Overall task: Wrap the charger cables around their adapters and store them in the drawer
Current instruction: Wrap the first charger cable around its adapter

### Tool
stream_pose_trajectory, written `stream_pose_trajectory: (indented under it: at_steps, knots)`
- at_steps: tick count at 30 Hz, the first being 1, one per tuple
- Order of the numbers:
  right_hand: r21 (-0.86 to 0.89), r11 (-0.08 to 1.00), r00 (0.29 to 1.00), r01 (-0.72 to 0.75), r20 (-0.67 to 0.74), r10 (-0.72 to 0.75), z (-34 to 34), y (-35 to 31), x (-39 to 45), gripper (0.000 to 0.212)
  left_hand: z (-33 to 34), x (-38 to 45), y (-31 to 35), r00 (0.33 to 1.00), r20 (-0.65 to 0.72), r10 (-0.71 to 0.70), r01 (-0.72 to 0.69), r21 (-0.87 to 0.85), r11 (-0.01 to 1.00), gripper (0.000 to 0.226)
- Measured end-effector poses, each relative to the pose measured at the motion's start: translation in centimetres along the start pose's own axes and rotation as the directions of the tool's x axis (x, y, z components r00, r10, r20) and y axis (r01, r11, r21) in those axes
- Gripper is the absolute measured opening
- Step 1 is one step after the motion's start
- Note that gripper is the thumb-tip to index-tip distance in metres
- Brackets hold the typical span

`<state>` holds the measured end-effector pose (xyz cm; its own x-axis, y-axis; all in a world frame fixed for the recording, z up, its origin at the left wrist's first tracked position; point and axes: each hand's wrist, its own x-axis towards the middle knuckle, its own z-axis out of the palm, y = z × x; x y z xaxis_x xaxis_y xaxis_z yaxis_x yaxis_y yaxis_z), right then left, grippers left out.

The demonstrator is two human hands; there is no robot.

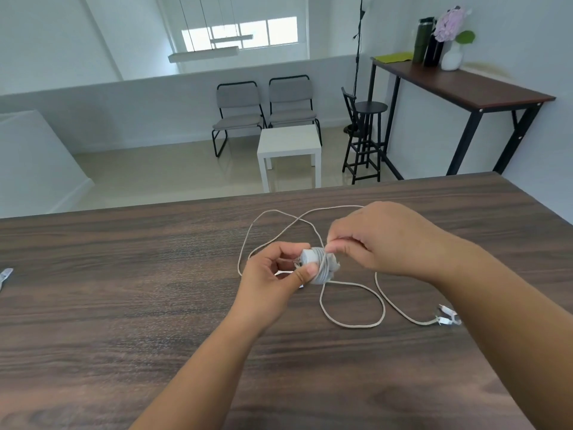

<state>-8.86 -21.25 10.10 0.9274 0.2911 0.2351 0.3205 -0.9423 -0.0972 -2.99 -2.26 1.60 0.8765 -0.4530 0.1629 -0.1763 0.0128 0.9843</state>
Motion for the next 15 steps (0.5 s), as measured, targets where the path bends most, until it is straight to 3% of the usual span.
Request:
stream_pose_trajectory:
  at_steps: [4,8,10,15]
  knots:
    - [0.159,0.987,0.999,0.015,-0.051,-0.007,1.0,1.0,0.1,0.016,-0.9,-0.1,1.0,0.986,0.166,0.015,-0.013,-0.013,1.0,0.026]
    - [0.41,0.912,0.997,-0.03,-0.054,0.057,2.4,1.8,0.1,0.027,-1.3,-0.4,1.7,0.961,0.273,0.036,-0.025,-0.044,0.999,0.027]
    - [0.519,0.853,0.994,-0.054,-0.057,0.098,3.2,1.7,0.2,0.036,-1.5,-0.5,1.8,0.958,0.283,0.043,-0.016,-0.097,0.995,0.027]
    - [0.666,0.746,0.965,-0.016,-0.186,0.187,4.9,0.6,-0.2,0.026,-1.1,-0.4,1.6,0.954,0.292,0.062,-0.015,-0.16,0.987,0.024]
